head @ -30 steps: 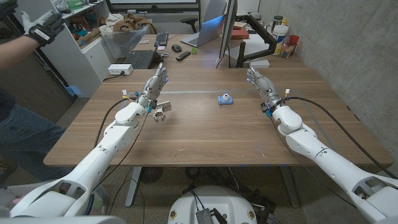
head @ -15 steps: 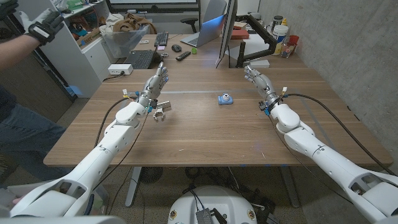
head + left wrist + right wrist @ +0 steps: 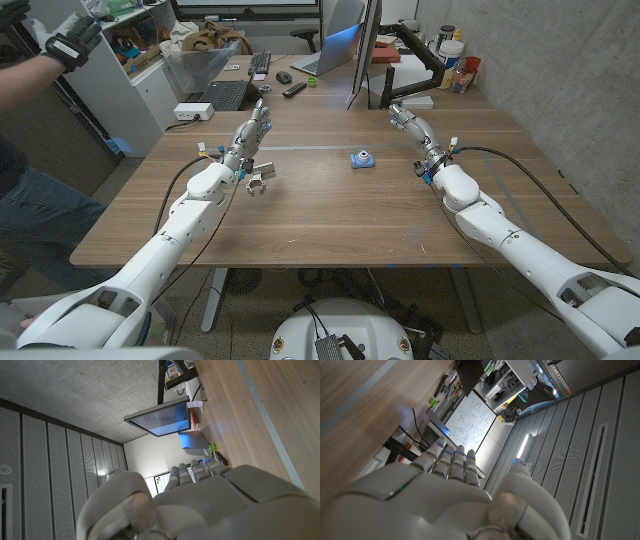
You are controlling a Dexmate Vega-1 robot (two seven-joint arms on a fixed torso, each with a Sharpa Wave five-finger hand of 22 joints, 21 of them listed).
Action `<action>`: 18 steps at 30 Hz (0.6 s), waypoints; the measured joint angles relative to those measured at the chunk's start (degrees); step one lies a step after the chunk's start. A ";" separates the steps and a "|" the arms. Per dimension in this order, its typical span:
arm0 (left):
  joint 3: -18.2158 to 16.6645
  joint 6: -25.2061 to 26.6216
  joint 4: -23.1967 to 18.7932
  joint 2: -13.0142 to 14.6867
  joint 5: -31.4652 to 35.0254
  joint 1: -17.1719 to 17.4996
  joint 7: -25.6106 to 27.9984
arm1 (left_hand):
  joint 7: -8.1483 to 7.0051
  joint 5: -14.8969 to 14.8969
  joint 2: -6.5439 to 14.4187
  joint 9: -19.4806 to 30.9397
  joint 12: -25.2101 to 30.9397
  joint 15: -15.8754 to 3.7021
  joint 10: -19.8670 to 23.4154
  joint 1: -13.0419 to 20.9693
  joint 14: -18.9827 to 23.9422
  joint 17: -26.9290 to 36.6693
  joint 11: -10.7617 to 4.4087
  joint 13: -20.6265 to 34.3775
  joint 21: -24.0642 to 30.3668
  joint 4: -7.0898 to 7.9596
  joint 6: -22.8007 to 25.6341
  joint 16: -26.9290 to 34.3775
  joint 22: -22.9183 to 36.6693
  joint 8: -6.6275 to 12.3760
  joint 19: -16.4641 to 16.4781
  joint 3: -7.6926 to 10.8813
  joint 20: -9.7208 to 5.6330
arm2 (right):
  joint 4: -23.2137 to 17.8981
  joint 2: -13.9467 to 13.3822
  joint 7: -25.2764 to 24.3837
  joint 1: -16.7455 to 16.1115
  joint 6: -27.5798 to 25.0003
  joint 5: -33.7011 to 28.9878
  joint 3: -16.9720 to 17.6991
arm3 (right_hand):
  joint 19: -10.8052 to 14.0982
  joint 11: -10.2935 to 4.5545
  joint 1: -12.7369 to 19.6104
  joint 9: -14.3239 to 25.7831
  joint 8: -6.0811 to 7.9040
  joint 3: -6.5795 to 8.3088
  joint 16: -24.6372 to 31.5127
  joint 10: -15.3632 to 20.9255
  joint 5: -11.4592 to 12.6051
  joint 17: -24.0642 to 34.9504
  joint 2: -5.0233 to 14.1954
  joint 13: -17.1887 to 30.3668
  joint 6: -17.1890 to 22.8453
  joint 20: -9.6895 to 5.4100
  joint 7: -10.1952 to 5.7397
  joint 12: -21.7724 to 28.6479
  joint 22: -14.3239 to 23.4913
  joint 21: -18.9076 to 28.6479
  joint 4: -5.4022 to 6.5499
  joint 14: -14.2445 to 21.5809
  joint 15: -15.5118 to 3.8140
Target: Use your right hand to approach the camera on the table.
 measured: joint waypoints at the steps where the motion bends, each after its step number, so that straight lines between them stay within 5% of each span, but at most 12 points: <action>1: 0.01 0.00 0.00 0.00 0.00 -0.01 0.00 | 0.00 0.00 0.00 0.00 0.00 0.00 0.00 0.00 0.00 0.00 0.00 0.00 0.00 0.00 0.00 0.00 0.00 0.00 0.00 0.00 0.00 | 0.00 0.00 0.00 0.00 0.04 -0.09 0.00 | 0.00 -0.13 0.14 0.00 0.00 0.00 0.00 -0.13 0.00 0.00 -0.14 0.00 0.00 0.00 0.00 0.00 0.00 0.00 0.00 0.00 0.00; 12: 0.23 0.20 -0.39 0.15 0.43 -0.22 0.40 | 0.00 0.00 0.00 0.00 0.00 0.00 0.00 0.00 0.00 0.00 0.00 0.00 0.00 0.00 0.00 0.00 0.00 0.00 0.00 0.00 0.00 | 0.75 0.12 0.01 0.73 0.89 -1.58 -0.36 | 0.00 -0.19 0.46 0.00 0.00 -0.24 0.00 -0.19 0.22 0.01 -0.46 0.00 -0.09 0.00 -0.53 0.00 0.00 0.00 -0.23 0.00 0.00; 18: 0.25 0.52 -0.69 0.37 0.52 -0.24 0.60 | 0.23 0.00 0.00 0.00 0.00 0.00 0.21 0.00 0.00 0.00 0.20 0.00 0.00 0.00 0.22 -0.01 0.00 0.00 0.00 0.00 0.00 | 1.03 0.14 0.07 1.18 1.29 -2.44 -0.60 | 0.00 -1.46 1.42 0.00 0.00 0.33 0.00 -0.84 0.22 0.01 0.09 0.00 -0.69 0.00 -1.57 0.00 0.00 0.00 -0.80 -0.01 0.00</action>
